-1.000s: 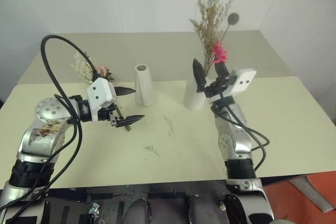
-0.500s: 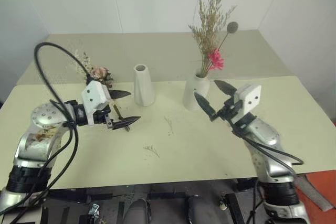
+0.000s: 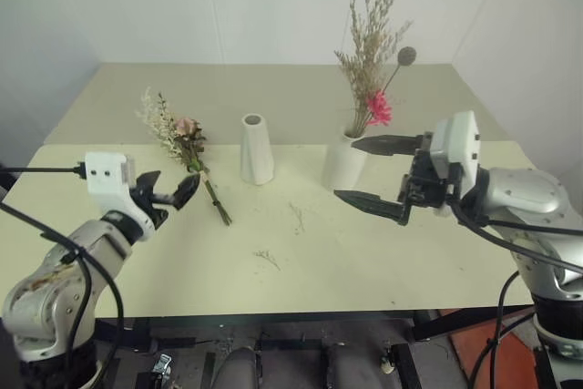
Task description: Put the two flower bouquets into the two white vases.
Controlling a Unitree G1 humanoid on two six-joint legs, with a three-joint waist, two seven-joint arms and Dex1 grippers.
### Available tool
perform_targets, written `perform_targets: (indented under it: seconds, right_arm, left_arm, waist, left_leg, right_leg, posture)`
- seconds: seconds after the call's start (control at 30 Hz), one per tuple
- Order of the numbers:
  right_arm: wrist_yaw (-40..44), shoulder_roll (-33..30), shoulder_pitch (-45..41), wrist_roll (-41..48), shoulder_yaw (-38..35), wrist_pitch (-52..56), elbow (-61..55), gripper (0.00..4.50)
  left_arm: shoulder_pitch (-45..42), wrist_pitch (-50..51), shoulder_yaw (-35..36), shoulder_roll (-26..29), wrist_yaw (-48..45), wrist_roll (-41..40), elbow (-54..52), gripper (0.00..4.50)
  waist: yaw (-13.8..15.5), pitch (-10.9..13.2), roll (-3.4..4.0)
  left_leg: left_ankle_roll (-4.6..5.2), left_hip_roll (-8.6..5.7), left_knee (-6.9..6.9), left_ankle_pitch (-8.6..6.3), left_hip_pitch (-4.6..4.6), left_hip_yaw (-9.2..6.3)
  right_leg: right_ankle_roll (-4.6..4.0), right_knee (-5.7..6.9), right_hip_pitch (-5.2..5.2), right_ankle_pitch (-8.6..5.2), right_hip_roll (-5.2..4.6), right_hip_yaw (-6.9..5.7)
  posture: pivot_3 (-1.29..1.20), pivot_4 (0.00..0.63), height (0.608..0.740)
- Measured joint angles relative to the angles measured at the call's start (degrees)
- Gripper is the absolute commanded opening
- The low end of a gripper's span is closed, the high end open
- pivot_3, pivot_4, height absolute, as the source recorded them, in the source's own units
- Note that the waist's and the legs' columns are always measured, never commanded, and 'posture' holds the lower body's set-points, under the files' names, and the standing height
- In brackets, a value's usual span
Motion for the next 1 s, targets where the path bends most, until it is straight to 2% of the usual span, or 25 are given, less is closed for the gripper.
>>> perform_targets:
  seconds: [0.17, 0.4, 0.73, 0.83, 1.0]
  right_arm:
    - [0.48, 0.55, -3.59, -2.6, 3.32, 1.64, 4.04, 4.48]
    - [-2.68, 0.9, -3.28, -4.79, 4.35, 4.58, 4.03, 4.48]
    - [-7.33, 1.36, 1.75, -5.54, 2.9, 7.85, -0.82, 4.48]
    - [-8.29, 1.33, 2.81, -5.54, 1.7, 8.55, -1.71, 4.5]
    - [-9.07, 1.34, 3.21, -5.6, 1.63, 8.97, -2.37, 4.5]
  left_arm:
    - [-9.7, 7.99, -0.46, -5.94, 11.55, 3.2, 6.96, 4.5]
    - [-19.61, 14.04, 0.72, -13.26, 18.54, 6.93, 18.92, 4.5]
    - [-29.27, 9.75, -2.1, -13.37, 18.52, 14.69, 35.8, 4.5]
    - [-31.27, 7.66, -0.87, -12.64, 18.02, 15.75, 41.67, 3.89]
    - [-34.99, 6.65, 1.26, -12.47, 15.28, 15.07, 44.92, 2.28]
  waist:
    - [0.21, 0.0, 0.0]
    - [0.32, 0.0, 0.0]
    - [0.25, -0.01, -0.01]
    - [0.2, -0.01, -0.01]
    - [0.24, 0.0, -0.01]
  left_leg:
    - [-0.01, -0.03, -0.07, -0.01, -0.29, -0.05]
    - [-0.03, -0.06, -0.11, -0.03, -0.56, -0.12]
    - [-0.13, -0.12, -0.1, 0.04, -1.22, -0.09]
    - [-0.13, -0.12, -0.1, 0.03, -1.23, -0.08]
    - [-0.13, -0.13, -0.09, 0.04, -1.27, -0.09]
  right_leg:
    - [-0.02, -0.27, -0.17, 0.02, -0.02, -0.07]
    - [-0.01, -0.42, -0.33, 0.03, -0.07, -0.12]
    - [-0.01, -0.27, -1.13, 0.06, -0.1, -0.07]
    - [-0.01, -0.28, -1.13, 0.07, -0.11, -0.08]
    - [0.01, -0.29, -1.13, 0.08, -0.12, -0.11]
  posture:
    - [0.0, 0.15, 0.74]
    - [0.0, 0.15, 0.74]
    - [0.0, 0.15, 0.74]
    - [0.0, 0.15, 0.74]
    - [0.0, 0.15, 0.74]
